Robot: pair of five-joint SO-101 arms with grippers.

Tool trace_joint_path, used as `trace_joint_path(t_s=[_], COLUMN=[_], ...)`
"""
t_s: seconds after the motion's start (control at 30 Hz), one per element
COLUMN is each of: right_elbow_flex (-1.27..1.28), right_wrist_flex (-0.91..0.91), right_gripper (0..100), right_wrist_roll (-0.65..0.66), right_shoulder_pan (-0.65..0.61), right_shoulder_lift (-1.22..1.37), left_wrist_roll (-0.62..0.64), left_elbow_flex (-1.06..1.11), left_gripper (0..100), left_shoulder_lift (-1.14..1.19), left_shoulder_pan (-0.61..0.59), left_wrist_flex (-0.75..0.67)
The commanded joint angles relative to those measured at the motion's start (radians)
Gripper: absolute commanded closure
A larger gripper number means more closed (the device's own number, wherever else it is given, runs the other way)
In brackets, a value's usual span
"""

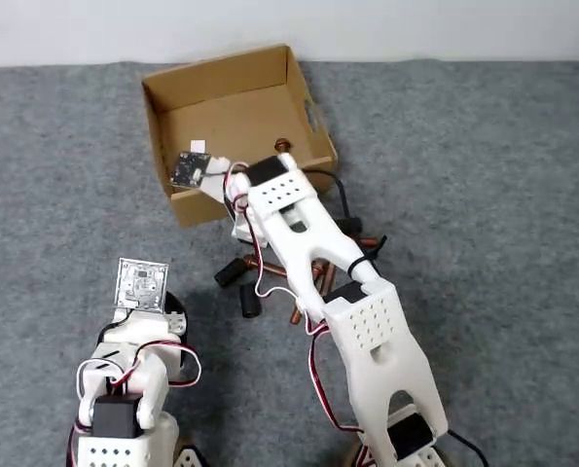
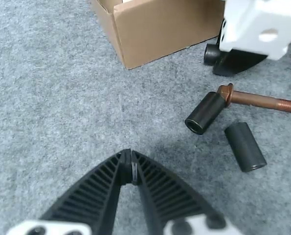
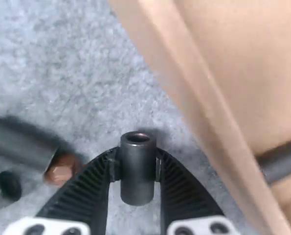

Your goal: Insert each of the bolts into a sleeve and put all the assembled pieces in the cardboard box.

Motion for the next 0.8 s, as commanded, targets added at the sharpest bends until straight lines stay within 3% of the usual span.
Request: trace_joint_path(t_s=[0.0, 0.27, 0.43, 0.63, 0.77], right_elbow_flex=[-0.184, -0.522, -0.671, -0.655, -0.463], right_wrist_flex=[0.133, 0.453, 0.467, 0.470, 0.470], right_gripper=[99.0, 99.1, 99.1, 99.1, 99.1], right_wrist_roll=[-0.078, -0.272, -0.397, -0.485, -0.489], right_shoulder_pan=[0.007, 0.036, 0.108, 0.216, 0.291], right_shoulder_lift=[-0.021, -0.019, -0.045, -0.237, -0.470], left_wrist_roll=[-0.005, -0.005, -0.003, -0.003, -0.009], left_elbow_flex=[-0.005, -0.005, -0.005, -0.005, -0.005], left_gripper=[100, 100, 100, 99, 99], left_shoulder_lift=[-0.009, -0.009, -0.009, -0.009, -0.009], left_shoulder_pan=[-0.009, -0.009, -0.006, 0.000, 0.000], left_wrist_flex=[0.006, 0.006, 0.009, 0.025, 0.078])
